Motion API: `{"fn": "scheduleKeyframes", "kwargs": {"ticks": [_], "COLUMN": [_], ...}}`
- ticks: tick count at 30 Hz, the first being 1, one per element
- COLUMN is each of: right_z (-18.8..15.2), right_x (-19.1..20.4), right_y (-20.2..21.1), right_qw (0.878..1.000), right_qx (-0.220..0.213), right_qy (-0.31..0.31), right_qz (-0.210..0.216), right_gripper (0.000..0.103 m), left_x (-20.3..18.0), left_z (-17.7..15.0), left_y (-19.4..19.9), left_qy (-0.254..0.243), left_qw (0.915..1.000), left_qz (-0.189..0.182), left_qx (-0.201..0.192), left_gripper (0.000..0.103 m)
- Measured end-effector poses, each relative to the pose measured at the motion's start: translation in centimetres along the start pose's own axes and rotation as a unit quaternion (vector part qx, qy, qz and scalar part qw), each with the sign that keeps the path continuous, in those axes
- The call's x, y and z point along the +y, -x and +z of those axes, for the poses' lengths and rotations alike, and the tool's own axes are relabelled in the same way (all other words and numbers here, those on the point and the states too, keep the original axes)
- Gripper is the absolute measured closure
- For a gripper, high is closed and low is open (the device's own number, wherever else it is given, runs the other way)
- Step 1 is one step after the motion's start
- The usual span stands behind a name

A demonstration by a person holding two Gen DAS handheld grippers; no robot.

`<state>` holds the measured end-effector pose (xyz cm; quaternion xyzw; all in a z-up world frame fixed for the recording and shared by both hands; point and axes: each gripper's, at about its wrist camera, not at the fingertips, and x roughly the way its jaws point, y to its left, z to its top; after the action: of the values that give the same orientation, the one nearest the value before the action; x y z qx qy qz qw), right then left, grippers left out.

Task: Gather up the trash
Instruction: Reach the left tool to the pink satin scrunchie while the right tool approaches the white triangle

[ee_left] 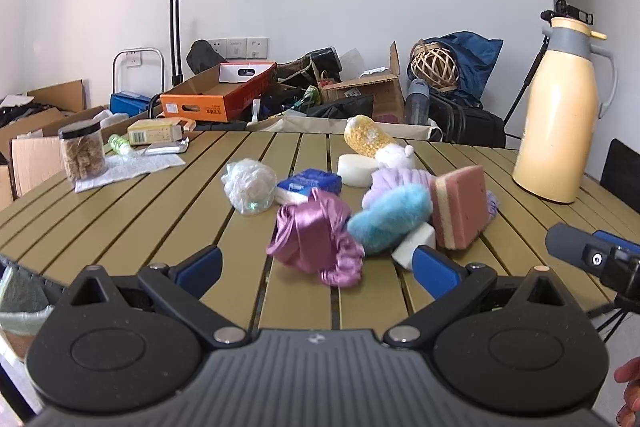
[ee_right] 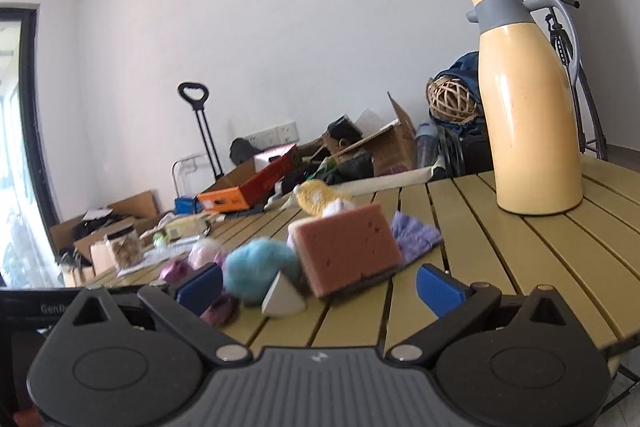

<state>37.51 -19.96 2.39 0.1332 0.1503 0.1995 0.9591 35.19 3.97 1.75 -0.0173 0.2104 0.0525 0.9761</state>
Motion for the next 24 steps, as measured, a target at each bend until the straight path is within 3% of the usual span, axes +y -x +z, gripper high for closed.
{"fn": "scheduleKeyframes", "kwargs": {"ticks": [5, 9, 17, 20, 22, 24], "right_z": [0.4, -0.2, -1.3, -1.4, -1.4, -1.5], "right_x": [-0.6, -0.6, -2.2, -2.6, -2.7, -2.8], "right_y": [-2.0, -2.5, -2.6, -2.5, -2.2, -2.1], "right_qw": [1.000, 1.000, 1.000, 0.999, 0.999, 0.999], "right_qx": [0.014, 0.011, 0.016, 0.013, 0.006, 0.000], "right_qy": [-0.023, -0.022, -0.024, -0.028, -0.032, -0.033], "right_qz": [0.007, 0.002, -0.013, -0.017, -0.020, -0.030], "right_gripper": [0.000, 0.000, 0.000, 0.000, 0.000, 0.000], "left_x": [-0.5, -0.1, -0.5, -0.6, -0.7, -0.6], "left_z": [1.2, 1.3, 1.1, 0.8, 0.6, 0.5], "left_y": [-3.3, -5.4, -8.5, -9.0, -9.3, -9.7], "left_qy": [-0.030, -0.009, -0.012, -0.015, -0.013, -0.007], "left_qw": [0.9994, 0.9993, 0.9981, 0.9977, 0.9976, 0.9975], "left_qz": [-0.003, 0.003, 0.028, 0.030, 0.027, 0.018], "left_qx": [0.017, 0.035, 0.054, 0.058, 0.062, 0.068], "left_gripper": [0.000, 0.000, 0.001, 0.007, 0.022, 0.029]}}
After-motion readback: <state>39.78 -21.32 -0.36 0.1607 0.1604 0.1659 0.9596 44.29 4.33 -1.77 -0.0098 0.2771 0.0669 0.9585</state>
